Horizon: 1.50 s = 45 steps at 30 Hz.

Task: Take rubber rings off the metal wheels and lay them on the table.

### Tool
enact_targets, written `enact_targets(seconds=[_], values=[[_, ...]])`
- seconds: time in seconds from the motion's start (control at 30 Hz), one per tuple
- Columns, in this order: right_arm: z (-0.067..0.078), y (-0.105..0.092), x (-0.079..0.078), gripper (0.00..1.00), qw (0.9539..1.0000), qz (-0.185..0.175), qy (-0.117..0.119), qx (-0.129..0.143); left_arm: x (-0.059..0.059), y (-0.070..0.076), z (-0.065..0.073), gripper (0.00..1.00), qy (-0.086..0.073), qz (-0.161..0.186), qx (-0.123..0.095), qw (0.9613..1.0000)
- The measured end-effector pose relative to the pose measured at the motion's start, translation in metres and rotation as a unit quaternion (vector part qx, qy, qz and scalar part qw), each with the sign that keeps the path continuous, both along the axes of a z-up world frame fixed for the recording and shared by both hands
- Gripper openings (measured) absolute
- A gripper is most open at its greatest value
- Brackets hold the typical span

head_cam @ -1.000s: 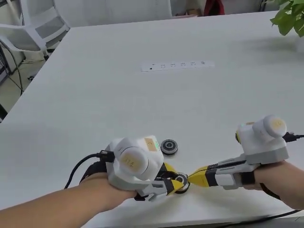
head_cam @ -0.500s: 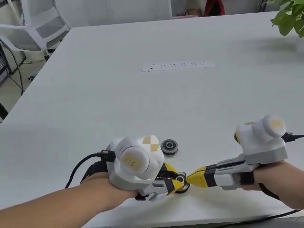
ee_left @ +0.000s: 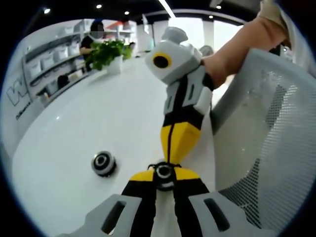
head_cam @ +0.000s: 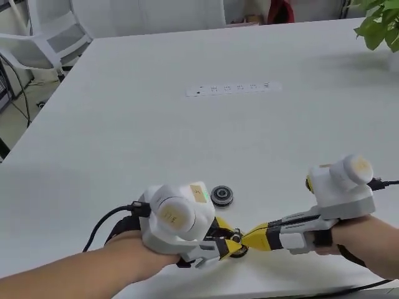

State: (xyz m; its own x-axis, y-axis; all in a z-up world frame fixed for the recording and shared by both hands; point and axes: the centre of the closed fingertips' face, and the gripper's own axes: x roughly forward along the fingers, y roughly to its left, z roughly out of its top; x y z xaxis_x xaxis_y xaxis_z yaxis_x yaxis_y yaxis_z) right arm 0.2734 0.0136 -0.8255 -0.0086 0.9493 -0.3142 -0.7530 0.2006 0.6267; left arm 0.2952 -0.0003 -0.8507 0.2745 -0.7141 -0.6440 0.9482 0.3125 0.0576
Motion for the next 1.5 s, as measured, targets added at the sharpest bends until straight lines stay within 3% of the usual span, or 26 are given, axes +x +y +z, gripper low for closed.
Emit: enact_targets(seconds=[0.03, 0.07, 0.2, 0.43, 1.17, 1.5], values=[[-0.005, -0.001, 0.003, 0.0, 0.9997, -0.012, -0.006, -0.022, 0.0, 0.0, 0.0, 0.12, -0.001, 0.0, 0.0, 1.0], [-0.006, 0.0, 0.004, 0.0, 0.9994, -0.006, -0.022, -0.026, 0.0, 0.0, 0.0, 0.12, -0.002, -0.001, 0.0, 1.0], [-0.008, -0.003, 0.005, 0.0, 0.9996, -0.01, -0.013, -0.024, 0.0, 0.0, 0.0, 0.12, -0.001, 0.0, 0.0, 1.0], [-0.014, -0.009, 0.011, 0.0, 0.9988, -0.025, -0.02, -0.037, 0.0, -0.001, 0.0, 0.12, -0.001, -0.001, -0.002, 1.0], [-0.014, -0.009, 0.013, 0.0, 0.9986, -0.031, -0.019, -0.038, 0.0, -0.002, 0.001, 0.13, -0.002, 0.0, -0.006, 1.0], [-0.013, -0.009, 0.013, 0.0, 0.9987, -0.034, -0.017, -0.035, 0.0, -0.002, 0.002, 0.15, 0.01, 0.0, -0.009, 0.9999]])
